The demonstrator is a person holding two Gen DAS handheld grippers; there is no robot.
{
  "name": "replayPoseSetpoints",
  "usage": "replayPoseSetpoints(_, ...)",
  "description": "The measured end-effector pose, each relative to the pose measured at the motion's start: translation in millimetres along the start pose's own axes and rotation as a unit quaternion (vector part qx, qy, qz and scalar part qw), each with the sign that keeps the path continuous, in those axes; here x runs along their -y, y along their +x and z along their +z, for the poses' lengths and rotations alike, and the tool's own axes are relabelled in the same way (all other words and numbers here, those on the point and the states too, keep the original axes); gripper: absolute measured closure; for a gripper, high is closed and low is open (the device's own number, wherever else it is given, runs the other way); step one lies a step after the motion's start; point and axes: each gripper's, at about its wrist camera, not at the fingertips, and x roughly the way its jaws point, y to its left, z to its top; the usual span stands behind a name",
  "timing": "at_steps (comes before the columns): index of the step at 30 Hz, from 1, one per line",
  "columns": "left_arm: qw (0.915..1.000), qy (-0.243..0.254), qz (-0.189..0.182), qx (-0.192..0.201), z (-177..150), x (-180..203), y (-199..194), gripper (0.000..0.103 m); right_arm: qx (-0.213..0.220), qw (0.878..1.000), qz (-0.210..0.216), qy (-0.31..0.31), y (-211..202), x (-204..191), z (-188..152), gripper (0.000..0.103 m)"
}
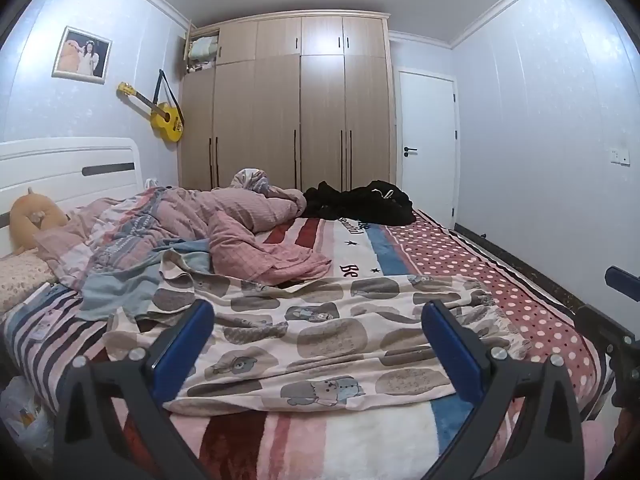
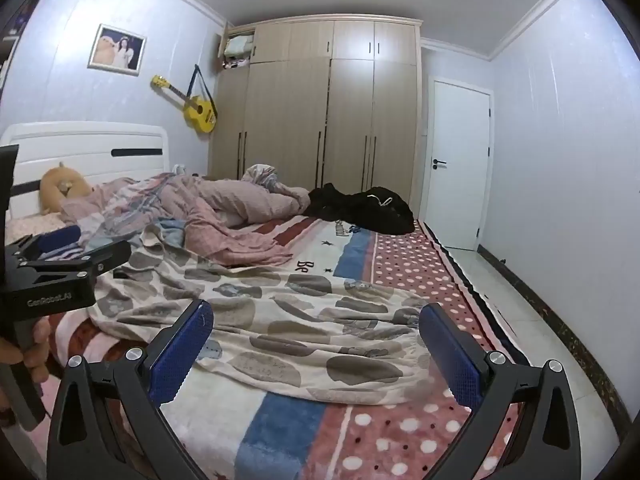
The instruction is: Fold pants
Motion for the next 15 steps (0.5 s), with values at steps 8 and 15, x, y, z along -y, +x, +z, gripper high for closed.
replayPoseSetpoints(8, 1.0, 0.008, 0.005, -0.002, 3, -4, -4, 0.001, 0.012, 1.0, 0.0, 0.023, -1, 2, -1, 0.0)
replayPoseSetpoints(15, 1.0, 0.008, 0.006, -0.001, 1, -5, -5, 0.001, 0.011, 1.0, 0.004, 0.02, 2, 0, 1, 0.0)
